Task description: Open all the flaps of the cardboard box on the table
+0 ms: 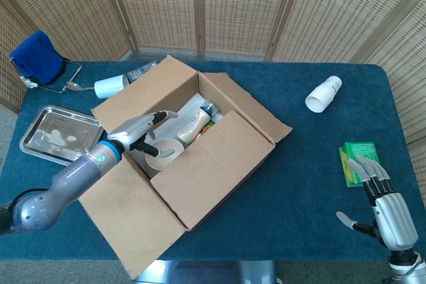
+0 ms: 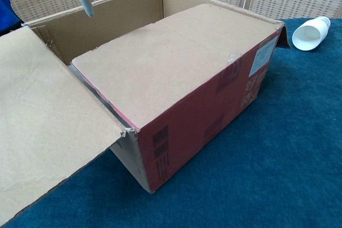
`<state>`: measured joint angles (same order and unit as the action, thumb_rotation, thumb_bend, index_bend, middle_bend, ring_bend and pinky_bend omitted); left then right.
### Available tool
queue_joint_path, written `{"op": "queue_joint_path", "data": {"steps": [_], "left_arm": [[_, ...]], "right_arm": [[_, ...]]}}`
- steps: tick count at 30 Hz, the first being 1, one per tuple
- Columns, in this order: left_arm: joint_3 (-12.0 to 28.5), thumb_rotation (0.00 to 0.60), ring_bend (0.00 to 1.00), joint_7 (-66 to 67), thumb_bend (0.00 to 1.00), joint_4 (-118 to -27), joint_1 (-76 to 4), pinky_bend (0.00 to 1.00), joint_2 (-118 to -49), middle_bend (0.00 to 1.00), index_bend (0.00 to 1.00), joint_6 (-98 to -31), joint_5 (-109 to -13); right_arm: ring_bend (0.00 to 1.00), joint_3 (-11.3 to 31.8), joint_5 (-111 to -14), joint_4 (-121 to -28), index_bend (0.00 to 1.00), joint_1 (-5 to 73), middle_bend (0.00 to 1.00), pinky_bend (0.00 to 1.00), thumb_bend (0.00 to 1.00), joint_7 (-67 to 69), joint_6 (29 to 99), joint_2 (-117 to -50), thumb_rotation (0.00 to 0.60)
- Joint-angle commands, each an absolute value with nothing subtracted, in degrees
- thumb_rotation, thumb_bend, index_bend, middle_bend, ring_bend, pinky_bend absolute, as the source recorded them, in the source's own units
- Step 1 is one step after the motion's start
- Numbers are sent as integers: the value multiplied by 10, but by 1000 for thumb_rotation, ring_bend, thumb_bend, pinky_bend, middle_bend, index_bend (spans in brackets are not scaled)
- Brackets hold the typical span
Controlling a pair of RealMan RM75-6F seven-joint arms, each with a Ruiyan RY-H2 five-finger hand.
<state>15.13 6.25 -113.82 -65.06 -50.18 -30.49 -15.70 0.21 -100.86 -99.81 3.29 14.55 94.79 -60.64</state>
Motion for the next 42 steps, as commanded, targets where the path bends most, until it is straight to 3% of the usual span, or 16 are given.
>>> {"op": "queue_joint_path", "data": {"steps": [1, 10, 18, 42], "left_arm": [[120, 495, 117, 73, 0, -1122, -688, 388, -523, 144, 121, -306, -130], [78, 499, 146, 70, 0, -1091, -756, 418, -578, 153, 122, -299, -72], [78, 500, 167, 42, 0, -1075, -774, 428, -613, 150, 108, -311, -70], [170, 498, 171, -73, 0, -1108, -726, 428, -639, 147, 125, -349, -177]], "right_arm": [[0, 2, -1009, -998, 0, 33, 0, 0, 82, 145, 947, -606, 600], [0, 4, -1006, -996, 0, 32, 0, 0, 83, 144, 951, -606, 600], [0, 5, -1005, -995, 0, 33, 0, 0, 82, 154, 952, -604, 600], [0, 4, -1009, -996, 0, 32, 0, 0, 82, 155, 955, -603, 600]]}}
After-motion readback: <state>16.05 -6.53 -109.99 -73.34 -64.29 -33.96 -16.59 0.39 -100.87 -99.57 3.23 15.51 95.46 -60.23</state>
